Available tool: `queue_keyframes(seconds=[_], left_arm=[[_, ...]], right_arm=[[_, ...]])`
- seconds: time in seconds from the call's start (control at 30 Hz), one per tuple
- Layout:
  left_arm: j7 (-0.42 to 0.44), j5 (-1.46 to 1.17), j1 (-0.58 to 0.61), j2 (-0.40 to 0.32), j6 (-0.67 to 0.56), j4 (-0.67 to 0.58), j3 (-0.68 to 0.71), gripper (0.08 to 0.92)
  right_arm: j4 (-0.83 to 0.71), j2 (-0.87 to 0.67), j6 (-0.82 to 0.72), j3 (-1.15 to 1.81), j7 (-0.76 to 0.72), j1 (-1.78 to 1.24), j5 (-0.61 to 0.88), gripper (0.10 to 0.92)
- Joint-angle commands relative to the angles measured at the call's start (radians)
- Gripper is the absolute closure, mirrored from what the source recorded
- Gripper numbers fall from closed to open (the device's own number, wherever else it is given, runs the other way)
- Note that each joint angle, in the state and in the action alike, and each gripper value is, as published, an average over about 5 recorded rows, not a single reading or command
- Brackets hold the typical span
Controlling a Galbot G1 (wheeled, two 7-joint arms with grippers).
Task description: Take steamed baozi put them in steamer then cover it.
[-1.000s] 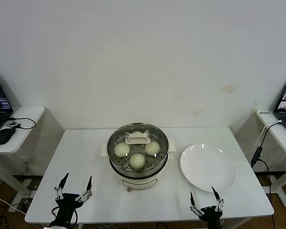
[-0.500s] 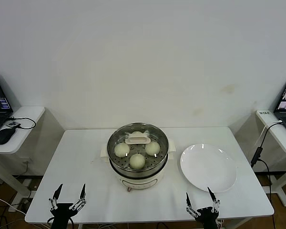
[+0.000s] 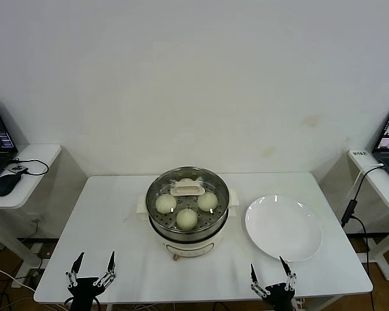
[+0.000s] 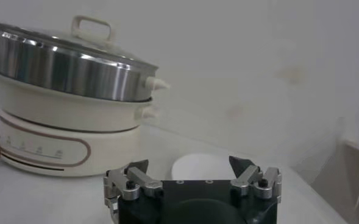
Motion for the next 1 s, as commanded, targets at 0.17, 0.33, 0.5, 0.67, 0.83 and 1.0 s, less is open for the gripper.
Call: queue_keyframes(seconds=[0.17, 0.33, 0.5, 0.67, 0.83, 1.0], left_arm=[[0.009, 0.011, 0.0, -0.003, -0.01, 0.009, 0.001, 0.177], [0.007, 0.019, -0.001, -0.005, -0.013, 0.007, 0.003, 0.177], [0.005, 0.026, 0.0, -0.005, -0.008, 0.002, 0.004, 0.177], [0.006, 0.03, 0.001, -0.006, -0.005, 0.004, 0.006, 0.177], [0.007, 0.032, 0.002, -0.008, -0.002, 0.002, 0.006, 0.177], [0.009, 0.031, 0.008, -0.007, 0.0, -0.002, 0.005, 0.177]], right_arm=[[-0.004, 0.001, -0.003, -0.009, -0.002, 0.0, -0.005, 0.203], [-0.001, 0.001, -0.003, -0.012, -0.002, -0.002, -0.007, 0.203], [0.001, 0.0, -0.004, -0.013, -0.003, -0.002, -0.007, 0.203], [0.002, 0.0, -0.004, -0.013, -0.004, -0.002, -0.006, 0.202], [0.005, -0.002, -0.004, -0.013, -0.004, -0.002, -0.003, 0.203], [0.004, -0.002, -0.006, -0.016, -0.004, -0.002, -0.002, 0.202]])
